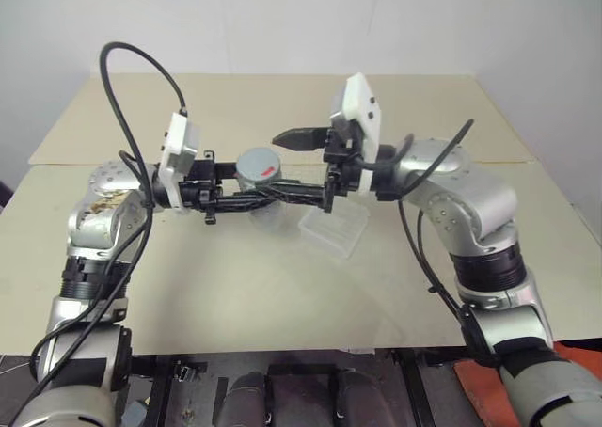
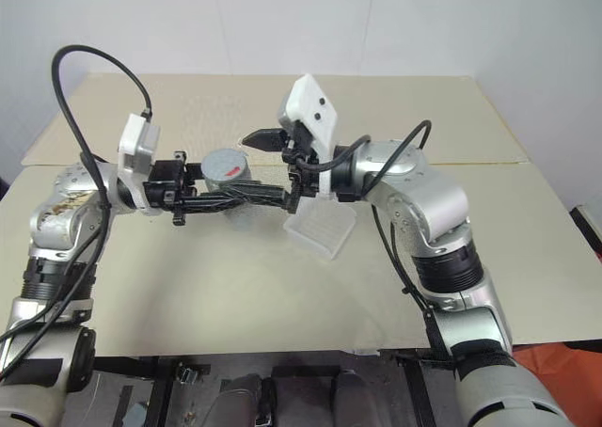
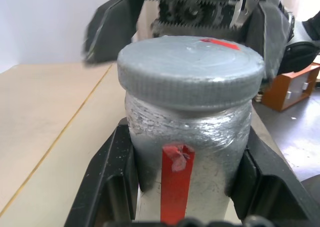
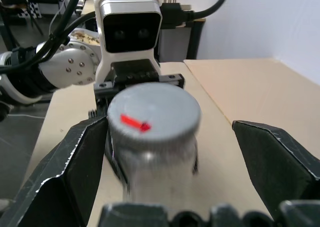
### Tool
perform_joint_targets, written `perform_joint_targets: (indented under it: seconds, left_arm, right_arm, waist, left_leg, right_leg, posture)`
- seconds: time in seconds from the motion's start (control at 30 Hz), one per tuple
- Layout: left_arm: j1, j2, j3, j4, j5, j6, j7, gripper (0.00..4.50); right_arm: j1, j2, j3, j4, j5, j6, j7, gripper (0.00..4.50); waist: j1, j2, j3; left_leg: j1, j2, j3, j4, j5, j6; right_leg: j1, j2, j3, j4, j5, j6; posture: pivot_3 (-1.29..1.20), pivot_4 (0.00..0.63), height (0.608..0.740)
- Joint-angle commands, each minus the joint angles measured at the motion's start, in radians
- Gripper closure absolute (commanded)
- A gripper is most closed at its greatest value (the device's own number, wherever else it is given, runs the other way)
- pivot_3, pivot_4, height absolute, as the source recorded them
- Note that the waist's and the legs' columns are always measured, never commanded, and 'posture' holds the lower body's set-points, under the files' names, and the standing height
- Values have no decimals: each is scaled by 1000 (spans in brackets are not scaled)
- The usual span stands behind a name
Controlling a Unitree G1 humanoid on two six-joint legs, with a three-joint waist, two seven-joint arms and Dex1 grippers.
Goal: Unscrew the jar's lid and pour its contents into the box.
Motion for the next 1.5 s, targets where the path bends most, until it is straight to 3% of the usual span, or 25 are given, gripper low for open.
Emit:
perform_joint_targets:
  seconds: [0.03,0.43,0.67,1.07,1.5]
  left_arm:
    - [1,13,9,-64,-36,-4,-40,2383]
    - [-11,0,20,-27,-13,-21,-6,2383]
    - [-39,-42,-2,7,6,-43,3,2383]
    - [-65,-58,-16,23,10,-49,-12,2383]
    - [-52,-32,-6,9,0,-39,-20,2383]
  right_arm:
    - [10,-43,-90,25,-18,-32,-16,14]
    - [37,-90,-115,-37,24,-27,65,14]
    - [-2,-2,-69,-128,64,26,-4,14]
    - [-72,127,34,-33,-67,-6,-94,14]
    - [-44,57,-21,-22,-70,-4,-46,14]
  waist:
    - [4,0,0]
    - [-1,0,0]
    - [-1,0,0]
    - [0,0,0]
    - [0,0,0]
  left_leg:
    - [0,0,0,0,0,0]
    - [0,0,0,0,0,0]
    - [0,0,0,0,0,0]
    - [0,0,0,0,0,0]
    - [0,0,0,0,0,0]
  right_leg:
    - [0,0,0,0,0,0]
    - [0,0,0,-1,0,0]
    - [0,0,0,0,0,0]
    - [0,0,0,1,0,0]
    - [0,0,0,0,0,0]
  posture:
    - [0,150,740]
    - [0,150,740]
    - [0,150,740]
    - [0,150,740]
    - [0,150,740]
